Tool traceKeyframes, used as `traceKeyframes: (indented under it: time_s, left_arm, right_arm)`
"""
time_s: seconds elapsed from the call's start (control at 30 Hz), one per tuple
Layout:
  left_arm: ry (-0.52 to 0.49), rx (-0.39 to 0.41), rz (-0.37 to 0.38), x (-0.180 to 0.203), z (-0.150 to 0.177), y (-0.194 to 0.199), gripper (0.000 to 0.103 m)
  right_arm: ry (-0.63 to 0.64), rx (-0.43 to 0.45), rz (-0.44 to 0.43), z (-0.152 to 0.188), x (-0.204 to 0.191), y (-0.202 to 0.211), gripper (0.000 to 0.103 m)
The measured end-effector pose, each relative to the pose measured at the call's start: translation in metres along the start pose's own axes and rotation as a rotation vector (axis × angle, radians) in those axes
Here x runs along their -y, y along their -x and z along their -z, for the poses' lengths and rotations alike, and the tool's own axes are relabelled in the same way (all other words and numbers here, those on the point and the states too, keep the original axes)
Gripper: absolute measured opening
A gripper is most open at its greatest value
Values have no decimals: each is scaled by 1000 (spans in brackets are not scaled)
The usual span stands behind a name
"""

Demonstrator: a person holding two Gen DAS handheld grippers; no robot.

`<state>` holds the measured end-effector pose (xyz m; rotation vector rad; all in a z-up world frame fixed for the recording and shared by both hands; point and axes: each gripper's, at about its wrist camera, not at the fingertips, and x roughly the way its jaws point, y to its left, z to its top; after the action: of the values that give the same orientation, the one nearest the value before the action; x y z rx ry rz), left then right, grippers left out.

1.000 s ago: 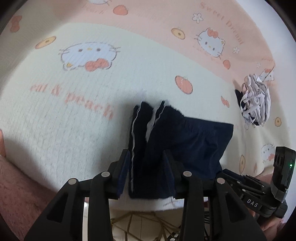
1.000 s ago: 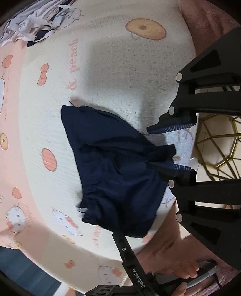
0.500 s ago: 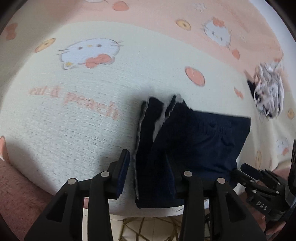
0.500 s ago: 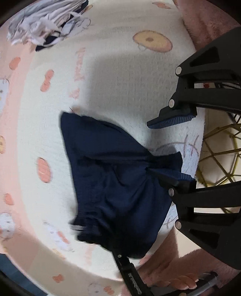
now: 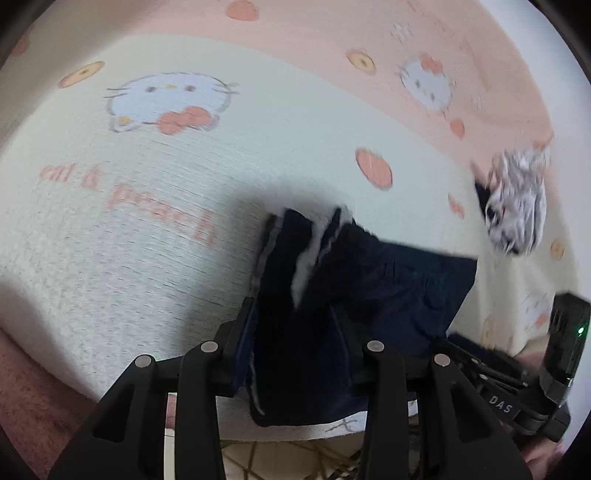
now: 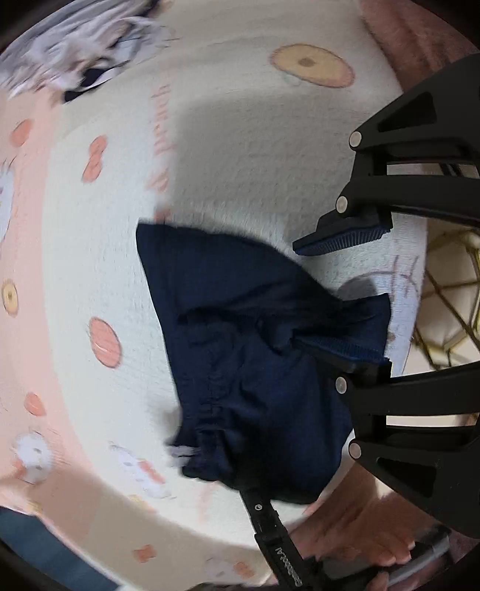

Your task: Fold clothes

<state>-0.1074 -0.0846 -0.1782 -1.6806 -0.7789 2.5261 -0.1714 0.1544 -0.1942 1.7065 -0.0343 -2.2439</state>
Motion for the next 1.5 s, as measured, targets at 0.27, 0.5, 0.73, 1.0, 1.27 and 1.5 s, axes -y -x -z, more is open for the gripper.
traceKeyframes:
  time_s: [0.27, 0.5, 0.73, 1.0, 1.27, 1.5]
  left_arm:
    - [11, -55, 69, 9, 7, -23, 51]
    - [-27, 4, 2, 14, 10, -15, 54]
    - [-73, -7, -29, 16, 14, -22, 64]
    - [-110, -10, -19, 36, 16, -25, 31]
    - [-87, -4, -5, 28, 17, -31, 49]
    - [-98, -20, -15, 32, 18, -33, 24]
  right_arm:
    - [-26, -32, -100, 3, -2, -12, 57]
    - [52, -16, -111, 13, -15, -4, 40]
    - [-54, -6, -110, 6, -3, -10, 54]
    - [-10, -8, -212, 9, -21, -19, 32]
    - [-108, -18, -324, 3, -5, -31, 31]
    - [-35, -31, -341, -1, -21, -39, 14]
